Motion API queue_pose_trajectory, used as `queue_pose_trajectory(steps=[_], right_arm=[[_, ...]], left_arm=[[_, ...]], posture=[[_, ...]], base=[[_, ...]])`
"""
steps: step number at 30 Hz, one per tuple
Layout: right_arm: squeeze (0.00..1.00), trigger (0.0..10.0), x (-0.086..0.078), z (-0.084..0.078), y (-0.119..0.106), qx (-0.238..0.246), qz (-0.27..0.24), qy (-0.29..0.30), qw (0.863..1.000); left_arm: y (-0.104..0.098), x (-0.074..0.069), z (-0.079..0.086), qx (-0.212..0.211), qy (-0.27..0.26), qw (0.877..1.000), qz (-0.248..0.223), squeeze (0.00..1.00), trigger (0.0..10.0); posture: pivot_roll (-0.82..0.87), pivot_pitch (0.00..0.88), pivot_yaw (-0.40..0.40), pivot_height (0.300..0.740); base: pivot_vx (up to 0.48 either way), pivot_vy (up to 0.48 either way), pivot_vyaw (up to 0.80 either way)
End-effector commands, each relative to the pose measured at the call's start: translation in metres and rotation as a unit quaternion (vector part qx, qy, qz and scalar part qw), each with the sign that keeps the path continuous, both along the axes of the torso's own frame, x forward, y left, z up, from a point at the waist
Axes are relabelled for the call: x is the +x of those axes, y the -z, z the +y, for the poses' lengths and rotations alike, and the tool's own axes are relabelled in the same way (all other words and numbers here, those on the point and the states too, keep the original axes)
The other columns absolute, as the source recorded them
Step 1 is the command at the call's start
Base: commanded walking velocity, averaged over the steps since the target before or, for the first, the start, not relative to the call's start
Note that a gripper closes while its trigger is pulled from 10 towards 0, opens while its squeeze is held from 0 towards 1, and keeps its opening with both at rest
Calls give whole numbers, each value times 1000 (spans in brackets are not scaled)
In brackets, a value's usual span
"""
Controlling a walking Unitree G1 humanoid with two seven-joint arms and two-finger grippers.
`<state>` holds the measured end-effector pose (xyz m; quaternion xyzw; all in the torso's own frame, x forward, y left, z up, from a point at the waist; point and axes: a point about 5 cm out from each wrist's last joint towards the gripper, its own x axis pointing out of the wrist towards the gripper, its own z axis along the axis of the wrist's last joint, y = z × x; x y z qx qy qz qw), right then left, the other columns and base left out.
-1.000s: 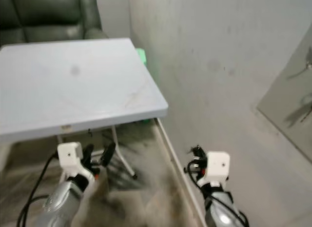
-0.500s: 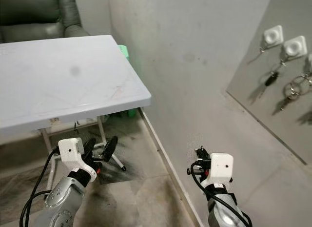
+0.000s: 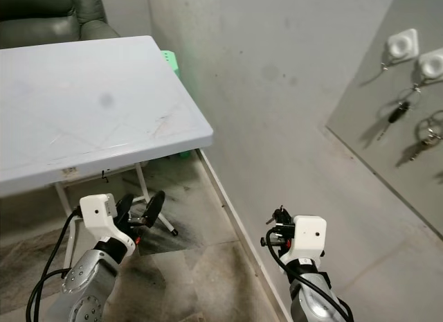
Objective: Hang keys on a hook
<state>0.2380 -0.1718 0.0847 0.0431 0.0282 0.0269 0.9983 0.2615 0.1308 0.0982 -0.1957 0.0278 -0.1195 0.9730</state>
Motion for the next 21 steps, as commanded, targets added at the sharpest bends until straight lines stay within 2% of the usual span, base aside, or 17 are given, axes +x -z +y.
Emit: queue_pose_trajectory(steps=[1, 13, 21], right_arm=[[0, 10000, 0, 0, -5, 2, -9, -1, 1000], [0, 10000, 1, 0, -3, 4, 4, -1, 1000], [0, 10000, 1, 0, -2, 4, 12, -3, 1000]], left_arm=[[0, 0, 2, 2, -6, 1000, 3, 0, 10000], [1, 0, 1, 1, -8, 1000, 6, 0, 10000], [2, -1, 1, 1, -11, 1000, 9, 0, 10000]], posture=[[-19, 106, -66, 740], [-16, 104, -69, 740], [-15, 107, -73, 740]], base=[[0, 352, 0], [0, 346, 0], [0, 340, -669]])
